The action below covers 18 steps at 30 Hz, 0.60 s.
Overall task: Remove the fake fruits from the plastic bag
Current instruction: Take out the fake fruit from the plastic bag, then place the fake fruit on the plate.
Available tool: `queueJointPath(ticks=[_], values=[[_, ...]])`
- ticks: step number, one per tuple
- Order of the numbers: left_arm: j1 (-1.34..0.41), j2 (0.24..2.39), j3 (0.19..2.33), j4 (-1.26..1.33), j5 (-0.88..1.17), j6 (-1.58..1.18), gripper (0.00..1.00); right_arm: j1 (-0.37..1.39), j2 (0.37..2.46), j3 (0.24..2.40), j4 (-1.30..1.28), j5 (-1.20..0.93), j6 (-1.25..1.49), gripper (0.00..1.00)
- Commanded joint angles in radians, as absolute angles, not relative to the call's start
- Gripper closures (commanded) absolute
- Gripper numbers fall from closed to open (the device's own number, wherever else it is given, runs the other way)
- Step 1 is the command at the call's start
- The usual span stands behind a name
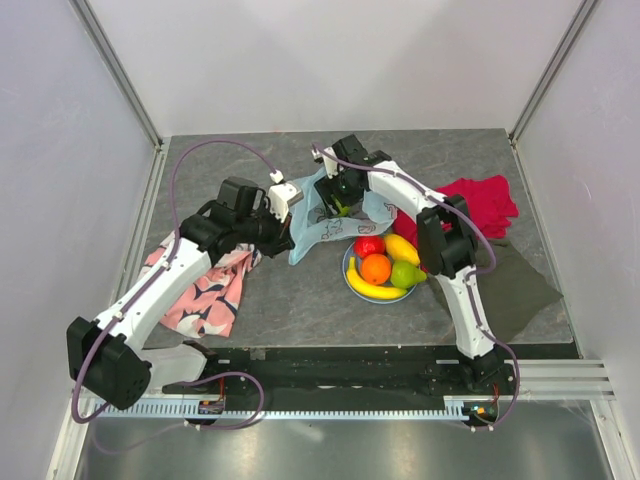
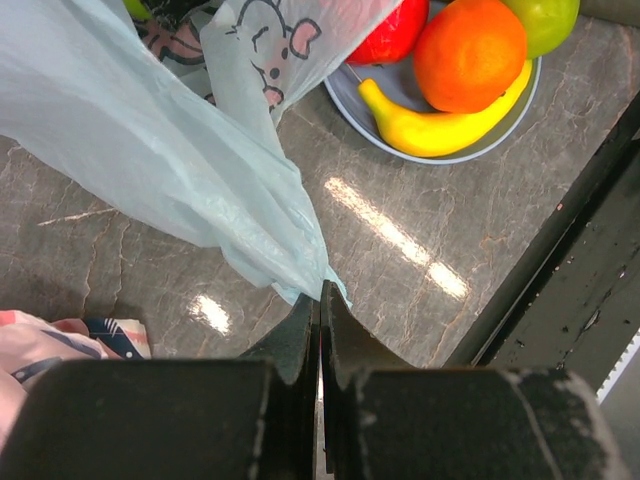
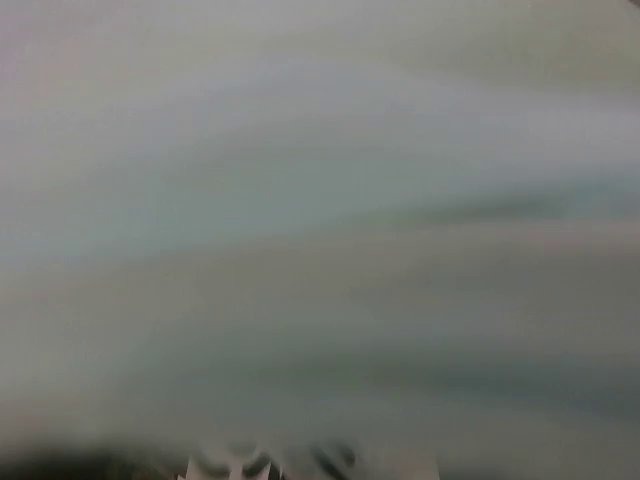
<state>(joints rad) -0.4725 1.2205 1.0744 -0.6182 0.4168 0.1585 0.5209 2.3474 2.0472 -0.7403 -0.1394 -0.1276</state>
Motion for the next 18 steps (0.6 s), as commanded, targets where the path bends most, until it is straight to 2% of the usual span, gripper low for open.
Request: queueJointPath(ticks=[1, 5, 12, 18], values=[[-0.468, 1.255, 1.138, -0.540, 0.377, 0.179, 0.98, 0.499, 2.103, 1.978, -0.692, -0.234, -0.195, 0.45], [-0.466, 1.295, 1.169, -0.489, 0.350, 0.166, 0.98, 0.497, 1.891, 1.846, -0.713, -0.403, -0.297, 0.45], [-0.451, 1.335, 1.233, -0.428, 0.341, 0.117, 0.98, 0.497, 1.744, 1.675, -0.942, -0.649, -0.514, 0.43], [-0.445, 1.348, 1.281, -0.411, 0.325, 0.103, 0.98, 0.497, 1.658, 1.602, -1.020, -0.655, -0.601, 0.43]])
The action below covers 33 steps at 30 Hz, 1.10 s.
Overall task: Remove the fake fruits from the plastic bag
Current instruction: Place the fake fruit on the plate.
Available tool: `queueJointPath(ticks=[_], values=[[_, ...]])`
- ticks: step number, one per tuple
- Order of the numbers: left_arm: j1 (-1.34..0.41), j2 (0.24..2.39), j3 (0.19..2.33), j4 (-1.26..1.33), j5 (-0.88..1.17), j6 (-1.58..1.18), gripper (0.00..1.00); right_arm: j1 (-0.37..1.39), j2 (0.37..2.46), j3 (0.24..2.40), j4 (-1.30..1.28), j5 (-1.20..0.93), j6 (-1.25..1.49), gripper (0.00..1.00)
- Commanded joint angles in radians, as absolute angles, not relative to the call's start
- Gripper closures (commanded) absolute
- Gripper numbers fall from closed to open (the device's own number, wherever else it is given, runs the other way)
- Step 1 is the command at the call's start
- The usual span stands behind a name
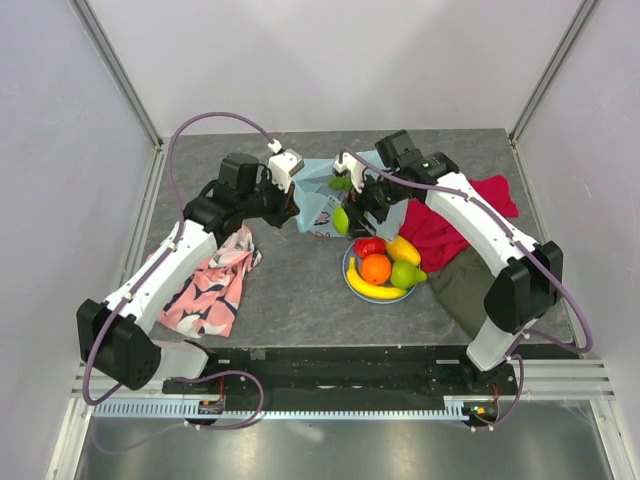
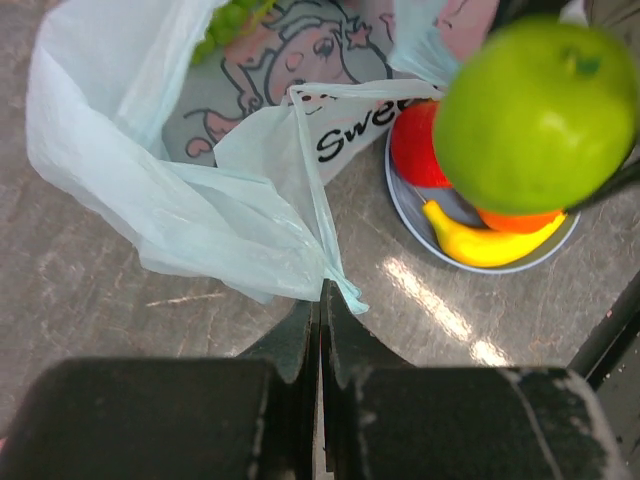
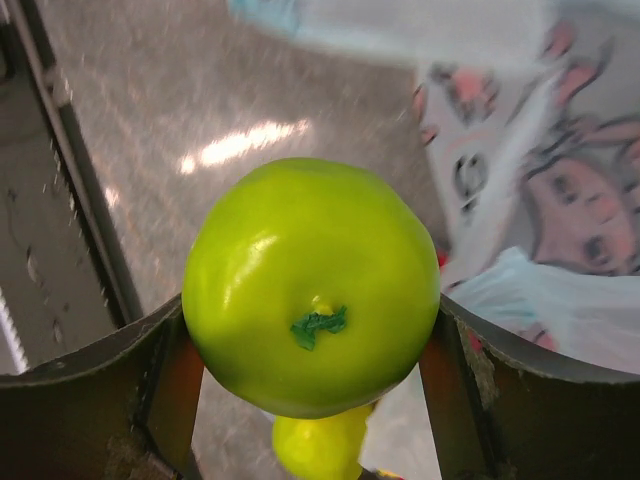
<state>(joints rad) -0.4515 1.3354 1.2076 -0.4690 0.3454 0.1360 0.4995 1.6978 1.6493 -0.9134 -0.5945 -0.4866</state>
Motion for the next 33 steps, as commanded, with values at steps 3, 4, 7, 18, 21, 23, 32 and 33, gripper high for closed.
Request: queueJointPath(ticks=[3, 4, 7, 18, 21, 23, 32, 33], values=[[-0.437, 1.353, 1.308, -0.410, 0.304, 0.107, 0.98, 0.499, 1.603, 1.566, -1.110, -0.602, -0.707, 0.43], [-0.430, 1.353, 1.312, -0.411, 0.305, 0.106, 0.98, 0.497, 1.589, 1.551, -1.132, -0.556, -0.727, 0.42], [-0.425, 1.350, 1.309, -0.408, 0.324, 0.092, 0.98, 0.497, 1.526, 1.465, -1.161, -0.487, -0.779, 0.43], [-0.417, 1.302, 1.261, -0.416, 0.361, 0.080, 0.98, 0.399, 1.525, 1.338, -1.046, -0.410, -0.709, 0.43], [-0.402, 1.295, 1.250, -0.413, 0.368, 0.069, 0.98, 0.361, 1.577, 1.387, -1.045, -0.405, -0.712, 0.43], [-0.396, 1.287, 1.247, -0.413, 0.373, 0.066, 0.98, 0.350, 1.612, 1.416, -1.043, -0.402, -0.724, 0.43], [-0.373, 1.304, 1.258, -0.407, 0.391, 0.057, 0.98, 0.339, 1.707, 1.450, -1.041, -0.411, -0.723, 0.39], [-0.373, 1.305, 1.259, -0.405, 0.390, 0.058, 0.98, 0.339, 1.709, 1.448, -1.048, -0.419, -0.723, 0.39]])
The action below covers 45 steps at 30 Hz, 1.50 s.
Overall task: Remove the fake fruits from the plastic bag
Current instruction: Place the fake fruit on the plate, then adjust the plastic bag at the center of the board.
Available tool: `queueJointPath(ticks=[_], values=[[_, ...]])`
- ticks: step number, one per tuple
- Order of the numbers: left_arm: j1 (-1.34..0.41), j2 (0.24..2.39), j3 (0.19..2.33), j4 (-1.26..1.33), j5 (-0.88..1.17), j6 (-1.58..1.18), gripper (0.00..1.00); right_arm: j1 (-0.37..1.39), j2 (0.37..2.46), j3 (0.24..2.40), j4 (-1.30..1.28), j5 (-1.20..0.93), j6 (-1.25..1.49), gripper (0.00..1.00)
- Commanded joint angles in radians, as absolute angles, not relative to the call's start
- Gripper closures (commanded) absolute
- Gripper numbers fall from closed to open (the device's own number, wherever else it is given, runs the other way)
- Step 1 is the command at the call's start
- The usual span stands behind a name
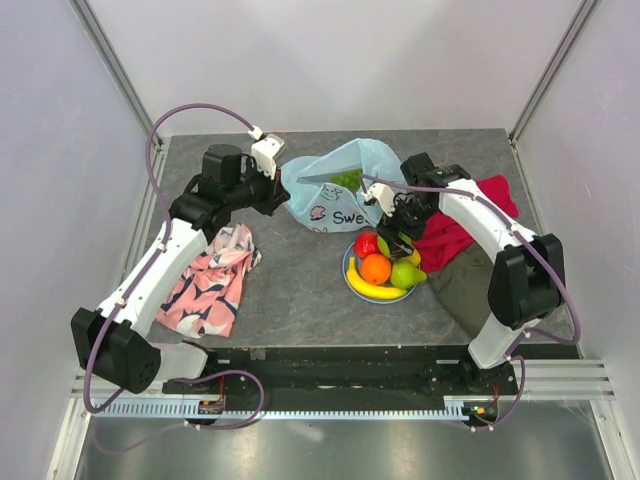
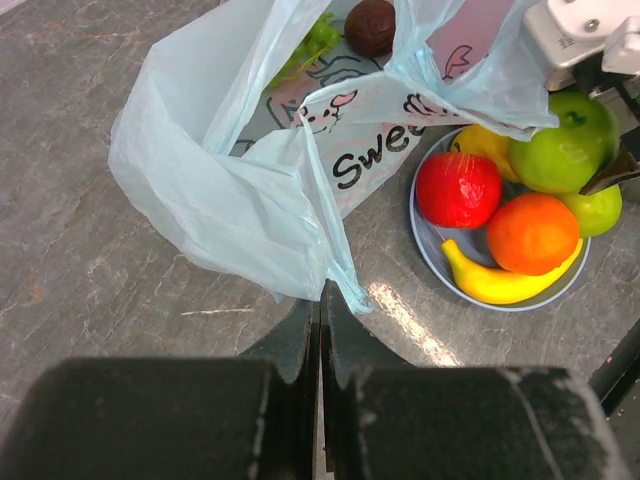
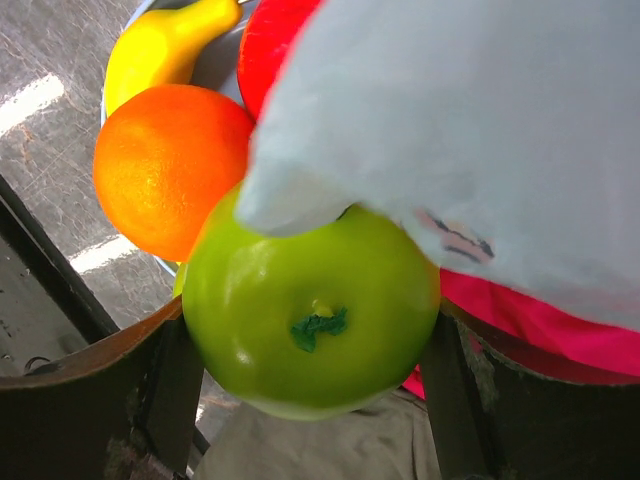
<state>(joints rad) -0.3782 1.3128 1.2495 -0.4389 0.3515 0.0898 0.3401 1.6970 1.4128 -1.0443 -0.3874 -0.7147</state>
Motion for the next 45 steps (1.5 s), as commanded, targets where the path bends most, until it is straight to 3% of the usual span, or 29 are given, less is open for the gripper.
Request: queueJointPath(ticks=[1, 3, 5, 6, 29, 37, 42, 44, 45], values=[[-0.373, 1.308, 1.262, -0.405, 0.393, 0.057, 0.98, 0.337, 1.710, 1.447, -1.055, -0.423, -0.724, 0.37], [-0.373, 1.316, 1.269, -0.402, 0.396, 0.057, 0.98, 0.337, 1.710, 1.442, -1.081, -0.428, -0.727, 0.33], [-0.373, 1.322, 1.273, -0.400, 0.399, 0.058, 0.98, 0.339, 1.701, 1.428, -1.077, -0.411, -0.723, 0.18], [-0.373, 1.330, 1.278, -0.397, 0.399, 0.058, 0.98, 0.337, 1.695, 1.422, -1.072, -0.408, -0.723, 0.02], [-0.373, 1.414, 1.336, -0.387, 0.419, 0.058, 0.98, 0.334, 1.692, 1.560, -1.098, -0.430, -0.635, 0.02], [-0.373, 1.424, 1.382, -0.446, 0.480, 0.054, 0.98, 0.334, 1.597, 1.937, -1.269, -0.479, -0.716, 0.02], [-0.374, 1.373, 1.327, -0.460, 0.529, 0.032, 0.98, 0.342, 1.586, 1.957, -1.169, -0.555, -0.571, 0.02], [-0.374, 1.347, 1.304, -0.462, 0.546, 0.009, 0.98, 0.354, 1.601, 1.931, -1.073, -0.595, -0.516, 0.07], [-0.374, 1.339, 1.296, -0.462, 0.552, 0.009, 0.98, 0.377, 1.630, 1.913, -1.040, -0.597, -0.470, 0.17]])
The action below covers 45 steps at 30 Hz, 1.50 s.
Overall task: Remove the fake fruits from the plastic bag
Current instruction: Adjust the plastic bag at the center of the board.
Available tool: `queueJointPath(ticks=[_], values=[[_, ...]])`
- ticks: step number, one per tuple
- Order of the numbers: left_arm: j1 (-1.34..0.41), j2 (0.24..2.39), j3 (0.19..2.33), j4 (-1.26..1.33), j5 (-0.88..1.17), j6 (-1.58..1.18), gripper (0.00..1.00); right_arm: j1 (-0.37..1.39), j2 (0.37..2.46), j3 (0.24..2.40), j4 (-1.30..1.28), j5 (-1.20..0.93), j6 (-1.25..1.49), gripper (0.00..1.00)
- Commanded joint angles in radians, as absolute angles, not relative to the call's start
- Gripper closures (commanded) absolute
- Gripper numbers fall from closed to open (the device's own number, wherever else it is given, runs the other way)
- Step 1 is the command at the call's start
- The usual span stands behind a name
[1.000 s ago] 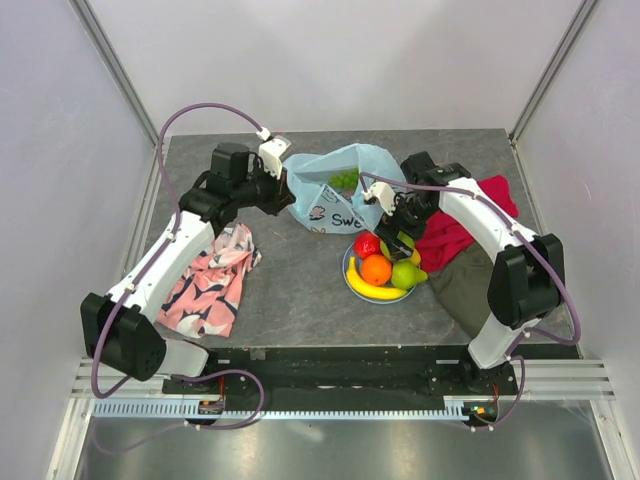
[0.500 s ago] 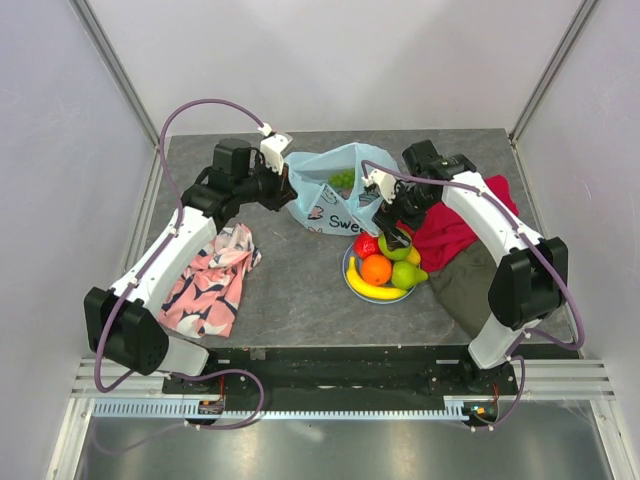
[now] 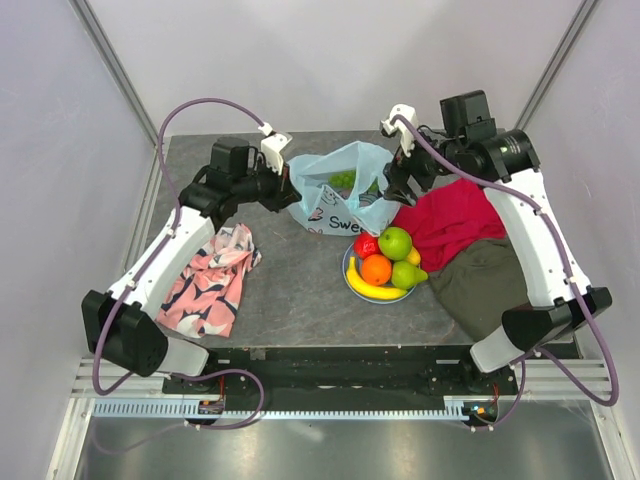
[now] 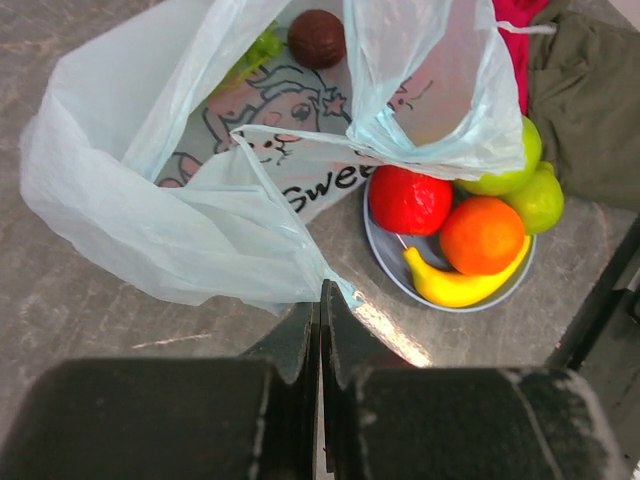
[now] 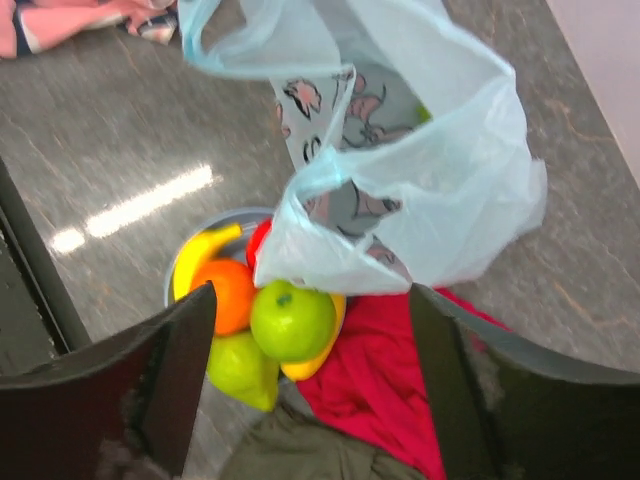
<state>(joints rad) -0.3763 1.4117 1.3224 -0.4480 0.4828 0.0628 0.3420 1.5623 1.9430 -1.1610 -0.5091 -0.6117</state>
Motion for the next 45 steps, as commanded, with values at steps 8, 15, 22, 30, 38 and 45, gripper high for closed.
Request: queueJointPath(ticks=[8, 15, 22, 30, 38, 45], values=[[-0.374, 1.305, 1.259, -0.456, 0.545, -0.037, 0.98, 0.501, 1.847, 1.923, -0.804, -0.568, -0.399, 0.46], [-0.371, 1.279, 1.244, -0.456, 0.534, -0.028, 0.98, 0.460, 2.085, 2.049, -0.786, -0.316, -0.247, 0.54], [-0.373, 1.224, 1.154, -0.497, 0.508, -0.003, 0.98, 0.374, 2.060, 1.996, -0.773, -0.443, -0.213, 0.53], [-0.371, 1.201, 1.097, -0.520, 0.552, 0.041, 0.98, 0.330, 1.976, 1.965, -0.834, -0.715, -0.239, 0.48], [-0.374, 1.249, 1.135, -0.506, 0.583, 0.038, 0.98, 0.373, 2.069, 2.031, -0.793, -0.457, -0.196, 0.52], [-0.376, 1.250, 1.141, -0.511, 0.586, 0.044, 0.98, 0.342, 2.097, 1.970, -0.729, -0.075, -0.212, 0.57]])
